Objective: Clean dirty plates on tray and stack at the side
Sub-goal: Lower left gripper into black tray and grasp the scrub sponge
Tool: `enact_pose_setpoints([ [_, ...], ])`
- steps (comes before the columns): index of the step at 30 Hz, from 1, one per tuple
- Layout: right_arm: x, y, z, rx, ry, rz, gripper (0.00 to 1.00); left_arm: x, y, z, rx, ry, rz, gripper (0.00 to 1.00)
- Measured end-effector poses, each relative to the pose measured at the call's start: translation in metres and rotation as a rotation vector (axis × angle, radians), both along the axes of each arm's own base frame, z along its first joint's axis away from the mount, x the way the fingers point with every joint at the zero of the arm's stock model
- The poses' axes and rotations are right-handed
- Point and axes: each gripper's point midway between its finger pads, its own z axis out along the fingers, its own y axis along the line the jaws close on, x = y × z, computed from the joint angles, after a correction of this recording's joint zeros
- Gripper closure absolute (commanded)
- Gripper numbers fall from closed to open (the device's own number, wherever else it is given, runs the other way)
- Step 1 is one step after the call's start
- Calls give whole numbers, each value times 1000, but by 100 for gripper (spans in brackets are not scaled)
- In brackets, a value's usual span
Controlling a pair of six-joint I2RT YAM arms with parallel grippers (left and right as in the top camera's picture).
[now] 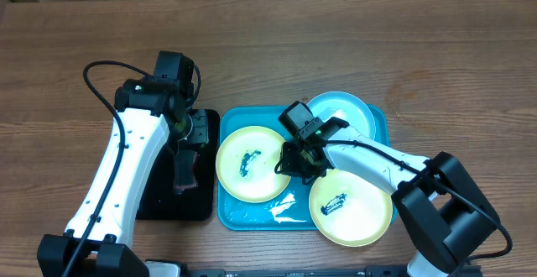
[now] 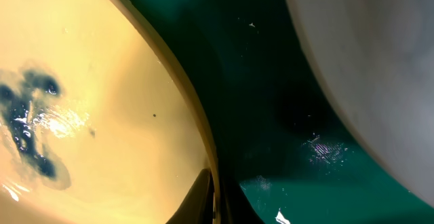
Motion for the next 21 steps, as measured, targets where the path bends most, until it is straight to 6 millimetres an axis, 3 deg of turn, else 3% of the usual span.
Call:
enact_pose_setpoints([
  [2, 0, 0, 0, -1, 1, 0, 96, 0, 1, -1, 5, 1, 9, 76],
  [6, -1, -1, 0, -2, 2, 0, 96, -1, 4, -20, 19, 0, 39, 52],
  [14, -3, -1, 0, -1, 16, 1, 96, -29, 5, -94, 7, 46, 52, 48],
  [21, -5, -1, 0, 3, 28, -5, 96, -23, 2, -101, -10, 13, 18, 42],
])
